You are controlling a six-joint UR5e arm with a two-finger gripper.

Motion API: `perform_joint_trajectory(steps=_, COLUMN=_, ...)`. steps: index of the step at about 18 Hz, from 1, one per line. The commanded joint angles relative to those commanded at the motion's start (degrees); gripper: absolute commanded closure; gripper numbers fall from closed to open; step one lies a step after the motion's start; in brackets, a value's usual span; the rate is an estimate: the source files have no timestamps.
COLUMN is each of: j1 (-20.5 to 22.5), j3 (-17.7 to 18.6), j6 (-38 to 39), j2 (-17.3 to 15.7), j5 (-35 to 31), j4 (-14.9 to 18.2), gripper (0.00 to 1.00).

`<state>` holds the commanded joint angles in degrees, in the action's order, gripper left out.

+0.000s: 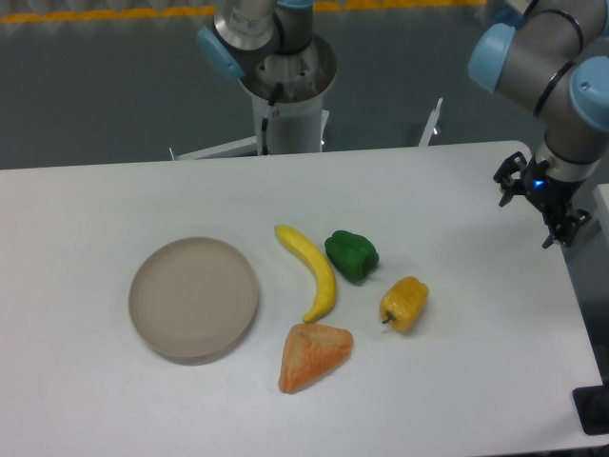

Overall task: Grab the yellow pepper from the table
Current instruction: 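Move the open gripper from its start pose toward the yellow pepper, then lower the open gripper over the yellow pepper and close on it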

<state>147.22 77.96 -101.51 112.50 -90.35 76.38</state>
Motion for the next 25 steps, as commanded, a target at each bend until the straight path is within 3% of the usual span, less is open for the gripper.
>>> perform_joint_trajectory(steps=9, j1=-0.09, j3=0.97, j6=-0.44, j2=0.00, j5=0.17, j4=-0.26, gripper=0.00)
perform_joint_trajectory(steps=16, j1=-1.67, j3=6.06, j6=1.13, j2=-3.69, j5=2.62, j4=-0.17, gripper=0.00)
perform_joint_trajectory(steps=21, j1=-7.20, j3=6.86, j6=17.65, j2=-3.69, j5=5.27, j4=-0.53, gripper=0.00)
perform_joint_trajectory(steps=22, j1=-7.99, j3=6.86, j6=19.41, j2=-3.52, j5=5.19, j4=-0.88, gripper=0.00)
perform_joint_trajectory(steps=25, j1=-9.66, j3=7.29, j6=21.44, j2=-0.63, j5=5.01, j4=-7.97, gripper=0.00)
